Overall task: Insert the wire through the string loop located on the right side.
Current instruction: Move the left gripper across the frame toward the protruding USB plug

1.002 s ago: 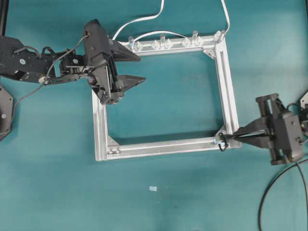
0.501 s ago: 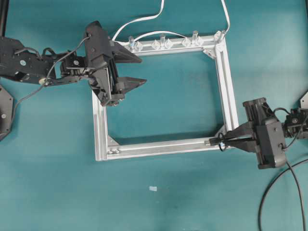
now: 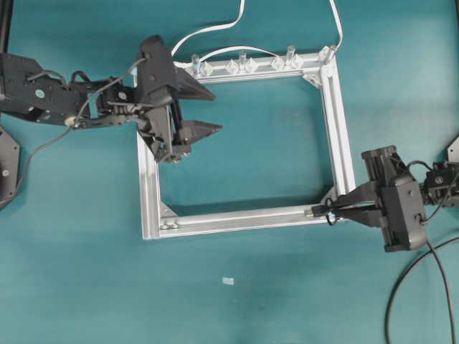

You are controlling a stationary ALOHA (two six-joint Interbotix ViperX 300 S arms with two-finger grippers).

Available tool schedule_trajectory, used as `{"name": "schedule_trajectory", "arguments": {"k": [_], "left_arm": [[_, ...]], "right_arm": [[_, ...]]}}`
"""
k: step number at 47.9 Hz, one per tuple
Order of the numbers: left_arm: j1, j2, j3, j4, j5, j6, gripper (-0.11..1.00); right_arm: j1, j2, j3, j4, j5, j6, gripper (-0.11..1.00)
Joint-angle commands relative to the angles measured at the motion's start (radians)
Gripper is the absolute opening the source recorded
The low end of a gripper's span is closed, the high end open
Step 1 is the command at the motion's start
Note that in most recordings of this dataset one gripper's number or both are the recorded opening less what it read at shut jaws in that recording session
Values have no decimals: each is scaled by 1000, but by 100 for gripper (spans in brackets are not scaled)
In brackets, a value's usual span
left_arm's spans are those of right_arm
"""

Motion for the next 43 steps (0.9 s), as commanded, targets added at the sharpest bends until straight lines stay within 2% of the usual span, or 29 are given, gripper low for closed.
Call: {"name": "schedule_trajectory", "arguments": {"k": [1, 15, 24, 32, 43], "left_arm": [[-32, -11, -37, 3, 15, -2, 72], [-172, 51, -104, 3, 75, -8, 72], [-216, 107, -135, 3, 123, -11, 72], [-216, 121, -173, 3, 124, -57, 72], [-218, 206, -279, 3, 129, -169, 72]], "right_arm": [[-3, -6, -15, -3, -8, -2, 11], [-3, -6, -20, -3, -12, -2, 11], [-3, -6, -21, -3, -12, -2, 11], [-3, -5, -23, -3, -12, -2, 11], [-2, -5, -21, -3, -15, -2, 11]]}}
